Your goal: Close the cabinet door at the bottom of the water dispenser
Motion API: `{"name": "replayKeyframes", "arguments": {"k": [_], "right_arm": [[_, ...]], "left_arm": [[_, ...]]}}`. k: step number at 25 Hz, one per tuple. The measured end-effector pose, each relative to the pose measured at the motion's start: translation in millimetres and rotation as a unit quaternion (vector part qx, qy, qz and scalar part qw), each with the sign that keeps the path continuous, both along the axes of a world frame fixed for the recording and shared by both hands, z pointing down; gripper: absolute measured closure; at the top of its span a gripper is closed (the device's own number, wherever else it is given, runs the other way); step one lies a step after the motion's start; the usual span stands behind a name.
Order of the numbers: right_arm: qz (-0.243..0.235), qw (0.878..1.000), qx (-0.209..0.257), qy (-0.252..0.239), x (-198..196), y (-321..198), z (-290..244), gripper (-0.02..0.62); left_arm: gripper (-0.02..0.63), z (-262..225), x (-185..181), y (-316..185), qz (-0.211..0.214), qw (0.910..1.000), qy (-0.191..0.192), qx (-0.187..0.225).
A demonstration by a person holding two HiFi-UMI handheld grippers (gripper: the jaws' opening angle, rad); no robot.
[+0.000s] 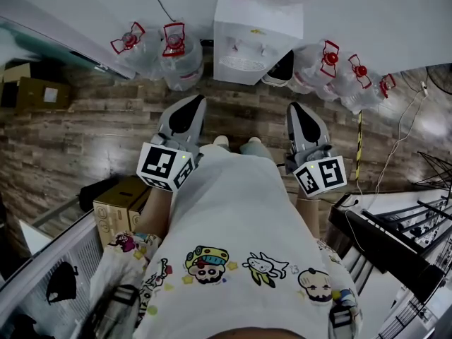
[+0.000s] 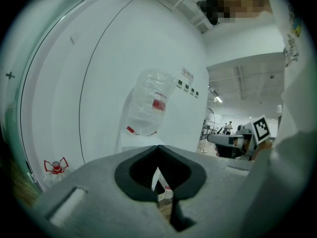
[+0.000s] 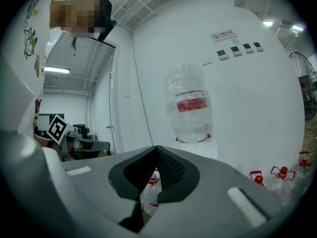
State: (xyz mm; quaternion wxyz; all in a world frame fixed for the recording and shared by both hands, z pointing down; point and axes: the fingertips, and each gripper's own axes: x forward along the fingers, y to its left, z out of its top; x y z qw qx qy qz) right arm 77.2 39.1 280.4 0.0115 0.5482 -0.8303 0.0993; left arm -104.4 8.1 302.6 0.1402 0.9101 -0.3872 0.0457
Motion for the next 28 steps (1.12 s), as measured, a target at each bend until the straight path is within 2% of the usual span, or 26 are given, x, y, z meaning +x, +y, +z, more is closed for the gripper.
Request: {"name": "replayKeyframes", "arguments": {"k": [28], "right_arm": [[-0.002,1.000,-0.020,-0.004,-3.1,-3.4,7.2,0.586]], "left_arm": [[0.606,-2.3,0.0,-9.5,-0.001,0.9999,-0.011,0.002]]}}
